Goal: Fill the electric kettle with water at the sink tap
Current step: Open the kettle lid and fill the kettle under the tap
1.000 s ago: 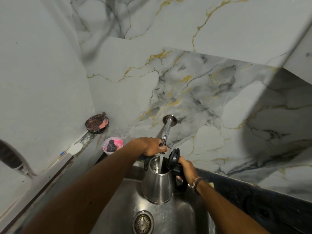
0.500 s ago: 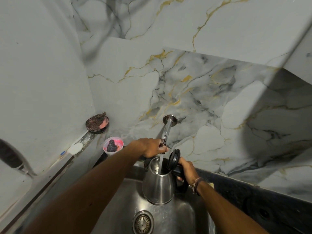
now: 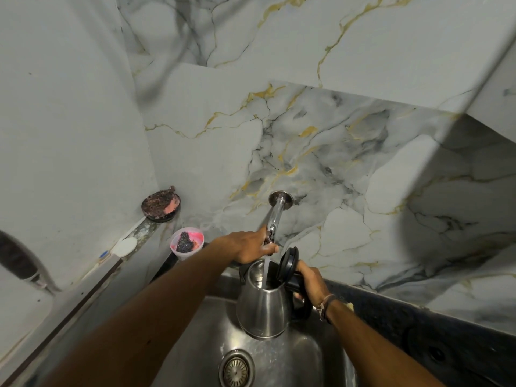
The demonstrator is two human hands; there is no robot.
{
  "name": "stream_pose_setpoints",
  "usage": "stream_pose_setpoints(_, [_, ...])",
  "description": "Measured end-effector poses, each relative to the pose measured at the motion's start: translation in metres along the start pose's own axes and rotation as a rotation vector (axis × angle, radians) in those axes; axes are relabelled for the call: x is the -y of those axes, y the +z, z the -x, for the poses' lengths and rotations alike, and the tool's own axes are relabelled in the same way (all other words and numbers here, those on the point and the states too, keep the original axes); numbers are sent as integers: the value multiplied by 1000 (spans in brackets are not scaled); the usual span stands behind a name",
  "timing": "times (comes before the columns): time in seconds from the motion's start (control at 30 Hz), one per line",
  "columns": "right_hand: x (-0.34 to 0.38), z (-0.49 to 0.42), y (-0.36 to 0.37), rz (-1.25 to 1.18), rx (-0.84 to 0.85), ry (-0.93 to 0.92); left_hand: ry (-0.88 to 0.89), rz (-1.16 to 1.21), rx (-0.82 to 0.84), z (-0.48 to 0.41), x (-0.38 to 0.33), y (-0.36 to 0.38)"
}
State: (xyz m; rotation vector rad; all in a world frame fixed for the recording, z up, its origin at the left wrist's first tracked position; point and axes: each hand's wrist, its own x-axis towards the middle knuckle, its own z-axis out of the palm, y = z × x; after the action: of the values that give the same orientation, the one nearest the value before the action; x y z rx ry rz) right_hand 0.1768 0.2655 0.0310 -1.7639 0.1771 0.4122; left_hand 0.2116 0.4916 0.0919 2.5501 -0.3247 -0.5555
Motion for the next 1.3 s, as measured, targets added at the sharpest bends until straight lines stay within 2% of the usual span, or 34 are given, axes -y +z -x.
stream_pose_setpoints(1.3, [7,11,3,-3,33,32,-7,-9,1,-2,1,2])
